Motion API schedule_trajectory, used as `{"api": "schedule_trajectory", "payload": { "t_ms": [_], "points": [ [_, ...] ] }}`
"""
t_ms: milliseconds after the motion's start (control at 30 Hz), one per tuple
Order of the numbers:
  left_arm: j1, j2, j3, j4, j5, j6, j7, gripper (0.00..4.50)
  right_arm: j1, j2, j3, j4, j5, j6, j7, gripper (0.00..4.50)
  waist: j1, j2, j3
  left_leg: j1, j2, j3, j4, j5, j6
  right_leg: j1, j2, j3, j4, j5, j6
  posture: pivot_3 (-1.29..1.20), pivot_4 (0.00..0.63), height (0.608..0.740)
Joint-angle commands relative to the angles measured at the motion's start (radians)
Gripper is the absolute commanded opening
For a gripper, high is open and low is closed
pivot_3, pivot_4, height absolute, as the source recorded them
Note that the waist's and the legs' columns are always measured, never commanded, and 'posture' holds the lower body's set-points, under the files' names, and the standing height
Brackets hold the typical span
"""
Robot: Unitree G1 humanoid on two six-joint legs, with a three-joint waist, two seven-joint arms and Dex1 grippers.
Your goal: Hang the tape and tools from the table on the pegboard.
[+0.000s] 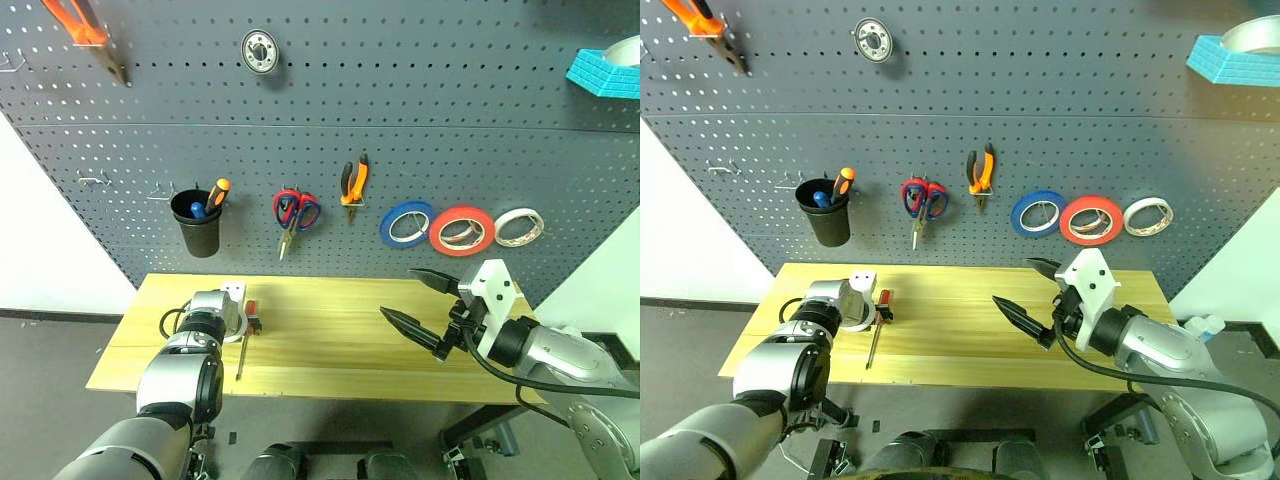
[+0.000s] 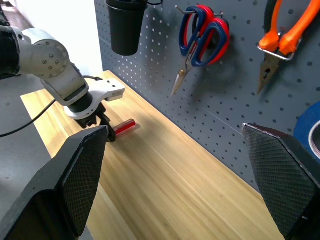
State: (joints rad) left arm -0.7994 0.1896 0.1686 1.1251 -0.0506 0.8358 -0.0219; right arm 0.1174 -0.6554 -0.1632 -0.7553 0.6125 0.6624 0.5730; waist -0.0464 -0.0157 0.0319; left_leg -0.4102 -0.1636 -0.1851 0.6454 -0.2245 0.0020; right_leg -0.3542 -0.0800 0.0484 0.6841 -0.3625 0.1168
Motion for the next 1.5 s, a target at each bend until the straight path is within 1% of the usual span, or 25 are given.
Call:
{"api": "schedule_trajectory", "payload": {
  "t_ms": [33, 633, 1067, 1200, 1367, 1500],
  "points": [
    [-0.041, 0.012, -0.015, 0.01, 0.01, -0.033, -0.012, 4.49, -0.002, -0.012, -0.022, -0.039, 0.016, 0.0, -0.005, 4.5, -0.002, 0.0, 0.0, 0.0, 0.0, 0.0, 0.0, 0.0, 0.0, 0.0, 0.0, 0.0, 0.0, 0.0, 0.0, -0.15, 0.016, 0.718],
    [-0.044, 0.002, -0.007, 0.12, 0.005, -0.167, -0.01, 4.49, 0.02, -0.019, -0.042, -0.063, 0.035, 0.025, -0.007, 4.5, -0.001, -0.004, 0.004, 0.0, 0.0, 0.0, 0.0, -0.001, 0.0, 0.0, 0.0, 0.0, 0.0, 0.0, 0.0, -0.17, 0.037, 0.718],
    [-0.038, -0.018, -0.008, 0.135, 0.002, -0.198, -0.01, 4.49, 0.065, -0.044, -0.081, -0.104, 0.082, 0.056, -0.02, 4.5, -0.003, -0.009, 0.018, -0.002, 0.0, 0.0, 0.0, -0.001, -0.001, -0.002, 0.0, 0.0, -0.001, 0.0, 0.0, -0.19, 0.07, 0.718],
    [-0.027, -0.021, -0.011, 0.131, 0.003, -0.193, -0.016, 4.49, 0.089, -0.054, -0.102, -0.125, 0.109, 0.071, -0.027, 4.5, -0.008, -0.008, 0.027, -0.003, 0.0, 0.0, 0.0, -0.001, 0.001, -0.003, -0.001, 0.0, -0.001, 0.0, 0.0, -0.2, 0.099, 0.718],
    [-0.011, -0.023, -0.017, 0.12, 0.005, -0.178, -0.02, 4.49, 0.129, -0.065, -0.131, -0.154, 0.145, 0.09, -0.035, 4.5, -0.015, -0.004, 0.039, -0.004, 0.0, 0.0, 0.0, -0.001, 0.001, -0.003, -0.001, 0.0, -0.001, 0.0, 0.0, -0.2, 0.129, 0.718],
    [0.004, -0.023, -0.02, 0.114, 0.006, -0.172, -0.021, 4.49, 0.151, -0.073, -0.144, -0.167, 0.166, 0.101, -0.043, 4.5, -0.018, -0.001, 0.048, -0.003, 0.0, 0.0, 0.0, -0.002, 0.0, -0.002, -0.001, 0.0, -0.001, 0.0, 0.0, -0.21, 0.142, 0.718]
  ]
}}
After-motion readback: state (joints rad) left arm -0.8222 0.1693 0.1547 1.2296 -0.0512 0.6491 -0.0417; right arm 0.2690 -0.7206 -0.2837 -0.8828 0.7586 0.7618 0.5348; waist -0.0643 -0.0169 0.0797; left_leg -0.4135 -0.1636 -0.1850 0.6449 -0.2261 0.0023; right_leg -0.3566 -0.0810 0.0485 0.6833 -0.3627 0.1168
